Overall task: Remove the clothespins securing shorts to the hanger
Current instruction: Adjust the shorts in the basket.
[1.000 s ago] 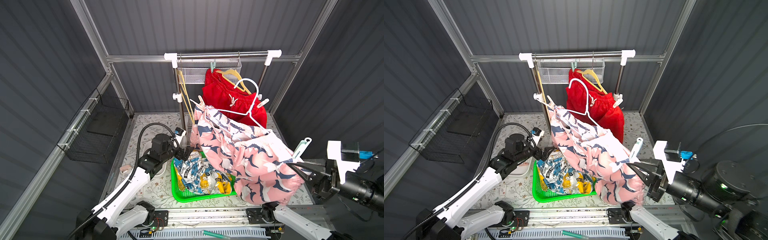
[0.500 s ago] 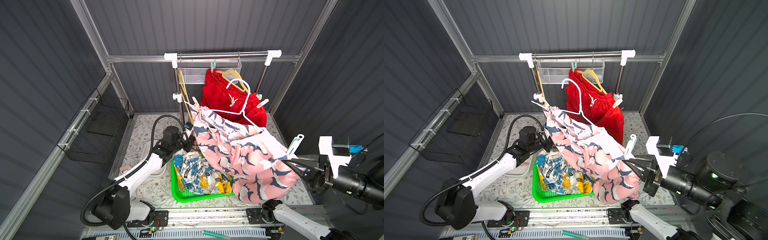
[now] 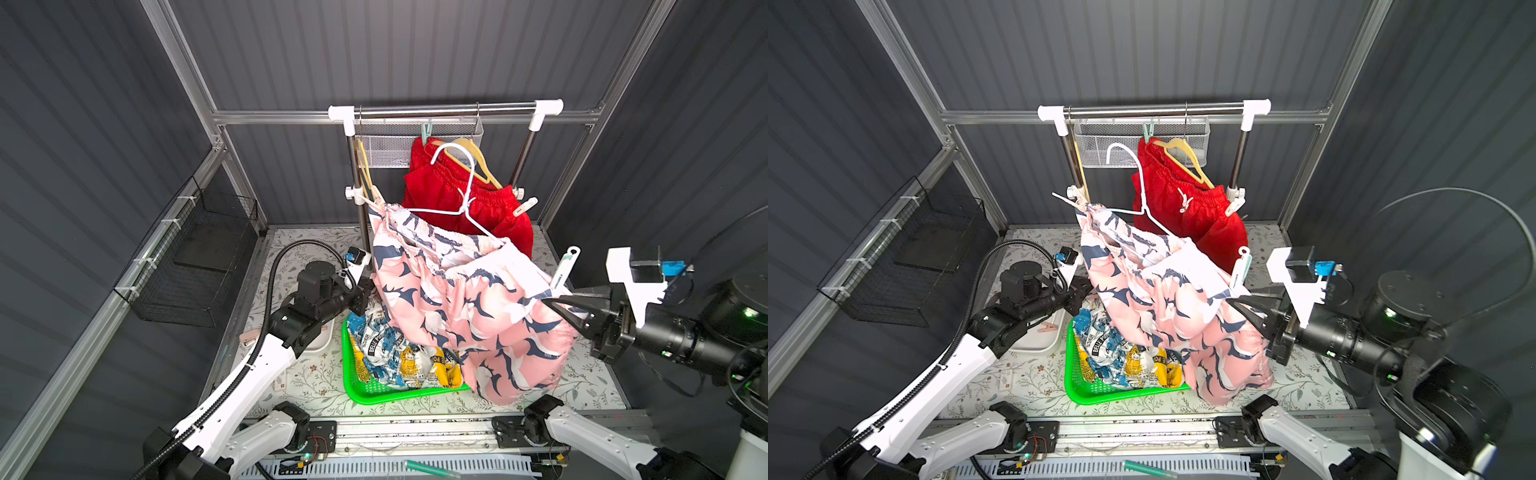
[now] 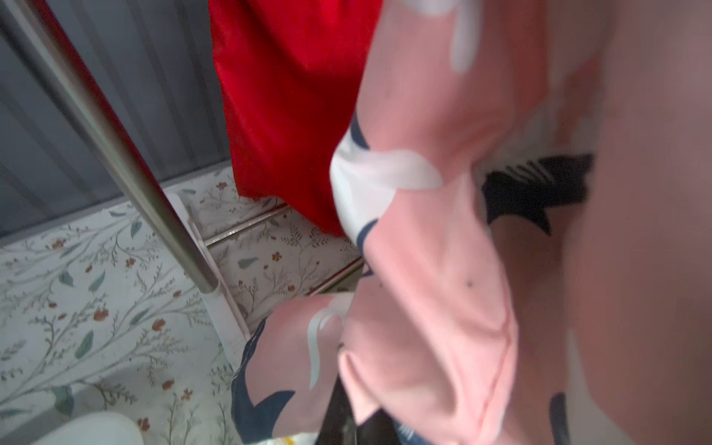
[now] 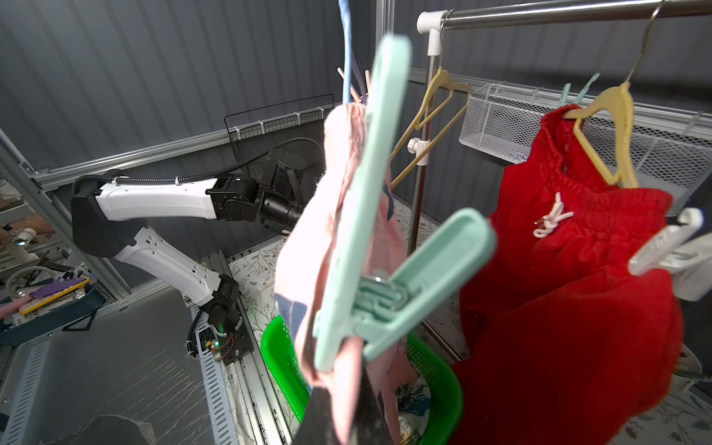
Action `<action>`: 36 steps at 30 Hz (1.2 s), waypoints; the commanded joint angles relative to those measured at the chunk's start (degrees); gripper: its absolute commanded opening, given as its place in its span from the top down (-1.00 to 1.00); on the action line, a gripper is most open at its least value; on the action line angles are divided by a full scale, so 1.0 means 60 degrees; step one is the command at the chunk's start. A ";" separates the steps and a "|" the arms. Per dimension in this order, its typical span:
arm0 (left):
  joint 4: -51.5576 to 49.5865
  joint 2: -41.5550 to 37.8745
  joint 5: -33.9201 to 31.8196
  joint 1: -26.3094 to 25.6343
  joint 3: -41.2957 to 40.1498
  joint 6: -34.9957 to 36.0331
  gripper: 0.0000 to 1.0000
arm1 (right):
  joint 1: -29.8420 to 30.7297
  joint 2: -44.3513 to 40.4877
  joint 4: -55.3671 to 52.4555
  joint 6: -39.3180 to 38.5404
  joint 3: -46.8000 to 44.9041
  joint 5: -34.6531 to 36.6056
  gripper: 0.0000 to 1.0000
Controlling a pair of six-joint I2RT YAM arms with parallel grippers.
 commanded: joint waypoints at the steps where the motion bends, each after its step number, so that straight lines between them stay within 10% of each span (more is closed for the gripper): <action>1: -0.1271 -0.0492 0.0320 -0.0069 0.0369 -0.0639 1.00 | 0.0028 0.0369 0.1137 -0.0149 0.0136 -0.0517 1.00; 36: -0.3647 -0.2042 0.2531 -0.0155 -0.0306 -0.2226 1.00 | 0.0860 0.0772 0.7006 0.1035 -0.3568 -0.1497 1.00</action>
